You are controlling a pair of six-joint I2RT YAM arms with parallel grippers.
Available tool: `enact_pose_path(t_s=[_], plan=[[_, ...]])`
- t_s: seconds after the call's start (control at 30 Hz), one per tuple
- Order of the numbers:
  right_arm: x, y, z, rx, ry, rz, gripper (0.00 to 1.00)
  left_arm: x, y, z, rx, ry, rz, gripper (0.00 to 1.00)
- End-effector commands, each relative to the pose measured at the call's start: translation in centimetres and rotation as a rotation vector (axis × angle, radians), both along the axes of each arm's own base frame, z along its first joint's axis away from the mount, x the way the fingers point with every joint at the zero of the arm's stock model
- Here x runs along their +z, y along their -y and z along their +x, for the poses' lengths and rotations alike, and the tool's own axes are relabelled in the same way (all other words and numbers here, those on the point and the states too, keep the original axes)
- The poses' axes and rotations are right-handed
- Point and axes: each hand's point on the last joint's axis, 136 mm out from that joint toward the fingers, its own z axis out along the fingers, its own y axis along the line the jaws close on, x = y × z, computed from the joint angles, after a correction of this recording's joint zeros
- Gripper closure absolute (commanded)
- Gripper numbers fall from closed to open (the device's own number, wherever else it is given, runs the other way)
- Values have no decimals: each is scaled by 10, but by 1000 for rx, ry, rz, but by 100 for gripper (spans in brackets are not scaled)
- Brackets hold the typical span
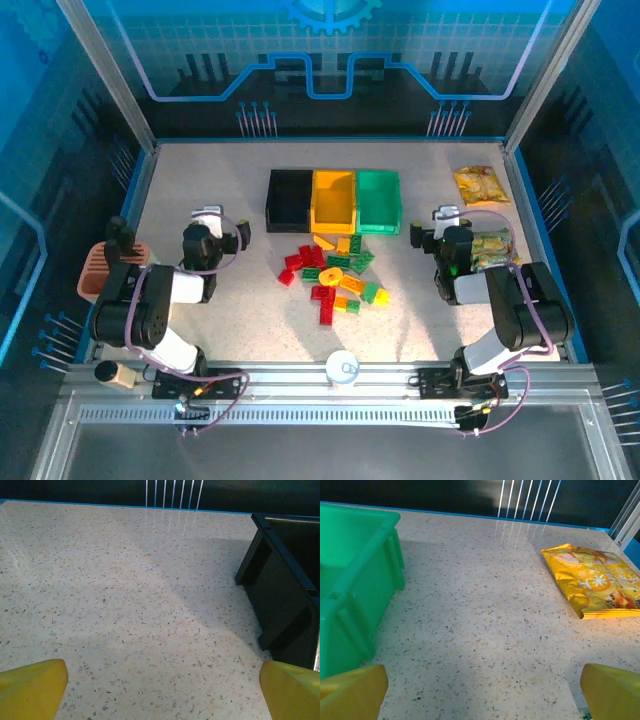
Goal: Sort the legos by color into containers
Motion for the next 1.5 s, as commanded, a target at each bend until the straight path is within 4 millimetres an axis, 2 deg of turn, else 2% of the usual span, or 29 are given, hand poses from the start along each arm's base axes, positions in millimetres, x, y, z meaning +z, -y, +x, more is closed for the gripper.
enact_pose_path(t_s=[0.0,0.93,1.0,1.03,1.07,1.13,1.2,1.23,1.27,1.3,1.33,1.37,1.4,1.43,1.47], plan=[[8,-3,4,13,22,14,0,8,4,3,-25,22,-8,1],[9,-3,4,17,25,14,0,9,2,4,-12,18,-4,1],[19,-4,0,8,59,-4,0,23,-6,2,77,17,42,1],[25,-10,-3,25,62,-25,0,35,-9,-1,126,-15,83,1],[36,-16,-5,40,67,-53,0,57,-8,1,154,-22,110,1],[64,-37,-10,119,68,-110,0,87,-19,-5,280,-83,130,1],[101,-58,-16,207,83,-109,0,109,-22,-15,359,-164,52,1],[121,-52,-18,143,94,-3,0,114,-32,-30,471,-221,-55,1],[101,-30,-37,-40,-82,165,0,113,-35,-40,506,-279,-160,1],[91,-2,-56,-256,-185,310,0,109,-22,-42,413,-361,-281,1],[84,8,-60,-317,-245,441,0,108,-3,-42,290,-409,-365,1],[79,-4,-55,-221,-311,521,0,107,7,-46,248,-431,-379,1],[73,-7,-58,-233,-395,557,0,108,15,-53,247,-451,-365,1],[69,-9,-63,-264,-458,555,0,109,25,-60,223,-466,-342,1],[71,-21,-63,-228,-497,521,1,111,43,-67,166,-477,-301,1]])
